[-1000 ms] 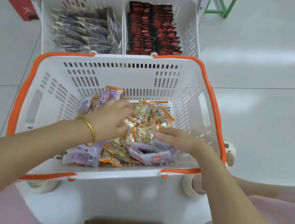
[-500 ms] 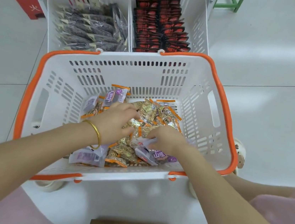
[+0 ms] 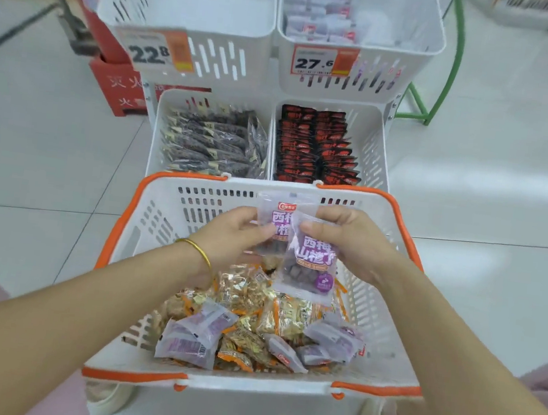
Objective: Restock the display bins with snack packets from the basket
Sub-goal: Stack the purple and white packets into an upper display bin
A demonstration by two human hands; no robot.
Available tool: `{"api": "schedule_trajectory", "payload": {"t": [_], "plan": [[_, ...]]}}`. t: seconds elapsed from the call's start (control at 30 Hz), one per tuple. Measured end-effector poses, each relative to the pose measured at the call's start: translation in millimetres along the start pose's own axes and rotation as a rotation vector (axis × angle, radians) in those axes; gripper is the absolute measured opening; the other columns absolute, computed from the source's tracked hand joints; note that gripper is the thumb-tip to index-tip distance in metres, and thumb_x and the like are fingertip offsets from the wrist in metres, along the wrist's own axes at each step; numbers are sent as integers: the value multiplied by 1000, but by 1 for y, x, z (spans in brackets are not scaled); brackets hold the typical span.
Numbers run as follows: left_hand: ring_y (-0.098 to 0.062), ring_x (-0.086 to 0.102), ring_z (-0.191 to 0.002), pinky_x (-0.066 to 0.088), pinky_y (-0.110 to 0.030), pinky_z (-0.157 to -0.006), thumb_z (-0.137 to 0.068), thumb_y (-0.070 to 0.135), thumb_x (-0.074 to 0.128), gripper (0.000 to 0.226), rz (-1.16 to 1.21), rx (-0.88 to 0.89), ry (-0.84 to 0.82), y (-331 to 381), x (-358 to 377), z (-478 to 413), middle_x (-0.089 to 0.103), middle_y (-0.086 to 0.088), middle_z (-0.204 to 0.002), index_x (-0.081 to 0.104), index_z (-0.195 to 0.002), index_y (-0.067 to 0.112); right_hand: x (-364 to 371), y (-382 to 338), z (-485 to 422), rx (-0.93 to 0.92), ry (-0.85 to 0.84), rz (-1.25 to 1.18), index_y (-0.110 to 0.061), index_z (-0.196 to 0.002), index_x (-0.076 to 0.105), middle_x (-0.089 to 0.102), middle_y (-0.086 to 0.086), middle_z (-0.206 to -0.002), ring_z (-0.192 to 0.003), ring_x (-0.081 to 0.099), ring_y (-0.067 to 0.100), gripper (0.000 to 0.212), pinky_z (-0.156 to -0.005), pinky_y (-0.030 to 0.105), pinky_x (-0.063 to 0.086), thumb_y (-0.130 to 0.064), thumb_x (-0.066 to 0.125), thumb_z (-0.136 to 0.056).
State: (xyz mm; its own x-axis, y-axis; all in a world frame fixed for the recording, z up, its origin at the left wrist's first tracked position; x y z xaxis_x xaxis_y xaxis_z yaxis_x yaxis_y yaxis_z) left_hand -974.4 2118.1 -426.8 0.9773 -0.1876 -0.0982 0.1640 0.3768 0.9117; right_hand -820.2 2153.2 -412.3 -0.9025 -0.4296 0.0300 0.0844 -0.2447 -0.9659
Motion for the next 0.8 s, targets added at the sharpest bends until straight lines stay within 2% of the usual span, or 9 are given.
{"api": "schedule_trajectory", "payload": {"t": [0.07, 0.13, 0.23, 0.3, 0.4, 0.5, 0.6, 0.67, 0.8], "plan": [[-27, 64, -94, 52, -38, -75, -94, 23, 54, 9, -10, 45, 71, 21, -9, -2, 67, -14, -106, 61, -99, 19, 0, -21, -9, -25, 58, 44, -14, -94, 73, 70, 15, -93, -82, 63, 26, 28, -82, 43, 50, -19, 76, -67], [-30, 60, -86, 49, -46, -80, -95, 25, 54, 14, -54, 79, 124, 38, -20, -2, 65, -20, -101, 60, -96, 12, -6, -40, -16, -29, 159, 109, -15, -91, 68, 67, 15, -88, -76, 61, 25, 26, -77, 47, 50, -17, 79, -68], [-31, 62, -89, 47, -53, -90, -92, 34, 54, 33, -99, 115, 132, 57, -31, -2, 66, -16, -99, 59, -104, 3, -8, -72, -23, -120, 244, 226, -16, -76, 59, 59, 2, -69, -56, 53, 9, 20, -52, 24, 42, -15, 79, -73], [-23, 65, -83, 50, -48, -88, -91, 39, 53, 35, -74, 135, 109, 64, -31, -4, 67, -8, -91, 58, -102, 6, -4, -96, -22, -217, 287, 311, -16, -71, 58, 58, -2, -65, -51, 49, 4, 20, -48, 16, 38, -16, 77, -76], [-22, 69, -88, 57, -38, -75, -99, 32, 44, 23, 98, 86, 52, 64, -24, -10, 67, -11, -103, 54, -105, 12, -2, -116, -19, -342, 334, 358, -15, -69, 58, 58, -2, -65, -55, 50, 3, 19, -52, 11, 40, -15, 74, -79], [-24, 69, -93, 58, -37, -74, -99, 41, 37, 35, 225, 79, 16, 71, -16, -13, 66, -11, -112, 54, -115, 15, -5, -121, -21, -422, 408, 328, -14, -69, 58, 55, -4, -63, -56, 47, 4, 18, -53, 12, 39, -15, 72, -81], [-18, 70, -84, 56, -30, -68, -92, 52, 38, 44, 177, 120, -112, 80, 1, -12, 70, -5, -98, 57, -109, 15, 2, -127, -27, -504, 442, 409, -23, -63, 59, 53, -16, -54, -58, 46, 4, 22, -63, 23, 42, -20, 73, -79], [-17, 70, -81, 53, -23, -62, -80, 44, 56, 46, 114, 190, -146, 84, 9, -9, 70, -6, -95, 54, -111, 11, 6, -130, -31, -568, 468, 576, -31, -58, 59, 59, -16, -59, -70, 52, 10, 23, -75, 35, 44, -29, 73, -76], [-21, 67, -95, 54, -36, -86, -77, 18, 70, 50, 93, 255, -91, 78, 2, -20, 67, -10, -109, 48, -120, 6, 6, -129, -33, -509, 373, 483, -23, -76, 62, 61, -5, -78, -77, 56, 10, 11, -76, 30, 49, -23, 71, -82]]}}
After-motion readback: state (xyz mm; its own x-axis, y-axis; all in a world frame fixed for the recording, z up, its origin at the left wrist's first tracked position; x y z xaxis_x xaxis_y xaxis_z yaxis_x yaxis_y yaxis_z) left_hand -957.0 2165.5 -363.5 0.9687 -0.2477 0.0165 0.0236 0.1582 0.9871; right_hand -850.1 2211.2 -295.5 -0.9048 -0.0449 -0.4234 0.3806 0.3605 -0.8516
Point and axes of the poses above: each hand's wrist, its own z-axis away from the middle knuckle, its own x-axis out of the palm, y = z × x, the point moved 7 cm from there along -z, towards the middle knuckle
